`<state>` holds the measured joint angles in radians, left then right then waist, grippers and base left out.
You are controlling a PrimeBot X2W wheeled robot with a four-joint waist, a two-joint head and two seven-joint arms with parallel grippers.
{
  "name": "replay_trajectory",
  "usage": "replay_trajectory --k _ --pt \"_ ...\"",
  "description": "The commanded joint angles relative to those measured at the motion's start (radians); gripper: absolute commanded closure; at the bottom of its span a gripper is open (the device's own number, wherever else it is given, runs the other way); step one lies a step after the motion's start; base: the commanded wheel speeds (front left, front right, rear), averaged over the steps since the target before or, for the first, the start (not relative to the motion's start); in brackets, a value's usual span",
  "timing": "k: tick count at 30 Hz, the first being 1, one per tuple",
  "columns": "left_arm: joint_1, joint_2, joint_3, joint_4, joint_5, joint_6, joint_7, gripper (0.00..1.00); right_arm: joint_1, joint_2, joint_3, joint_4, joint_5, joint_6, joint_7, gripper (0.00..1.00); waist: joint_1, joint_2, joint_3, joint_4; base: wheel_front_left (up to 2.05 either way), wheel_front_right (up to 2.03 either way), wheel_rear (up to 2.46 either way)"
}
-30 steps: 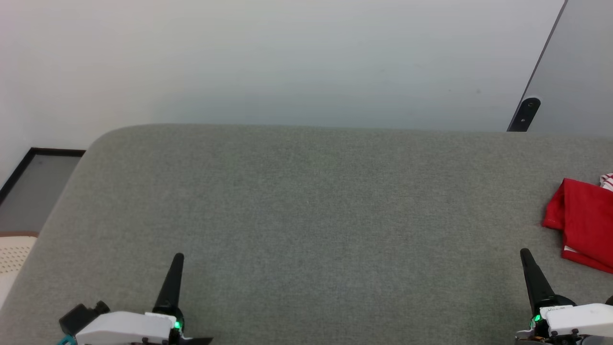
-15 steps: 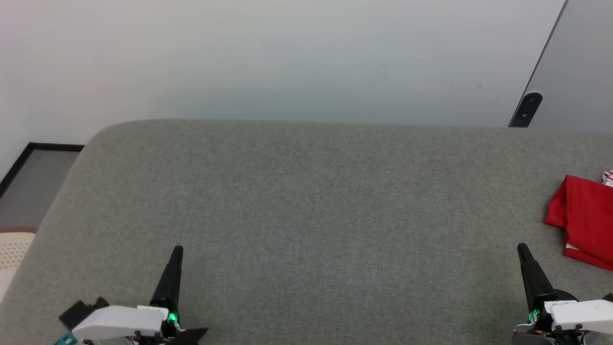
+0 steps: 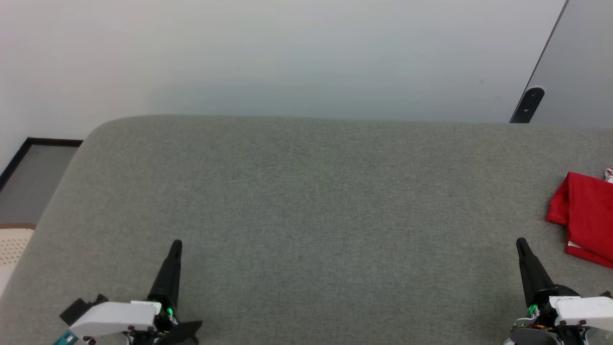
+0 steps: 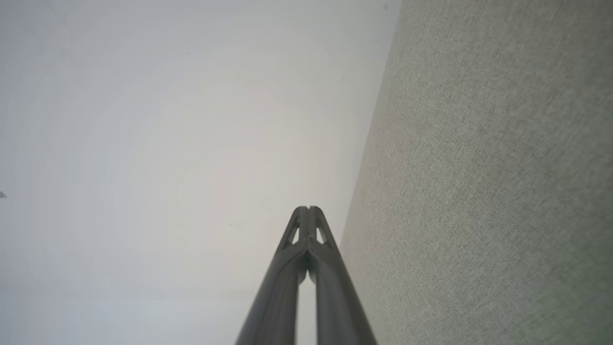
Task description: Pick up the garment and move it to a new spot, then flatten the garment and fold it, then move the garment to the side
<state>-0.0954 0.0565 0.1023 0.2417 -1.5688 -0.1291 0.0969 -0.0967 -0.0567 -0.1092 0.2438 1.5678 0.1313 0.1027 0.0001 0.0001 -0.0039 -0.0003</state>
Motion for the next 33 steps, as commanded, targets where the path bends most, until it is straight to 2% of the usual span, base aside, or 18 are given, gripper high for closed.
replay_trajectory --k 1,7,33 --pt "-0.012 -0.001 0.004 0.001 -0.015 -0.003 0.006 1.0 -0.013 0.004 -0.003 0.0 0.017 -0.001 0.005 1.0 -0.0001 -0.0001 0.001 0.0 0.0 0.0 0.0" --pt "-0.019 -0.002 0.008 0.006 -0.056 -0.003 0.017 1.0 -0.019 0.01 -0.008 0.001 0.05 -0.001 0.015 1.0 -0.0001 -0.0001 0.007 0.0 0.0 0.0 0.0" --pt "-0.019 -0.004 0.01 0.005 -0.045 -0.003 0.017 1.0 -0.019 0.009 -0.006 0.001 0.047 -0.001 0.015 1.0 -0.0001 -0.0001 0.007 0.0 0.0 0.0 0.0"
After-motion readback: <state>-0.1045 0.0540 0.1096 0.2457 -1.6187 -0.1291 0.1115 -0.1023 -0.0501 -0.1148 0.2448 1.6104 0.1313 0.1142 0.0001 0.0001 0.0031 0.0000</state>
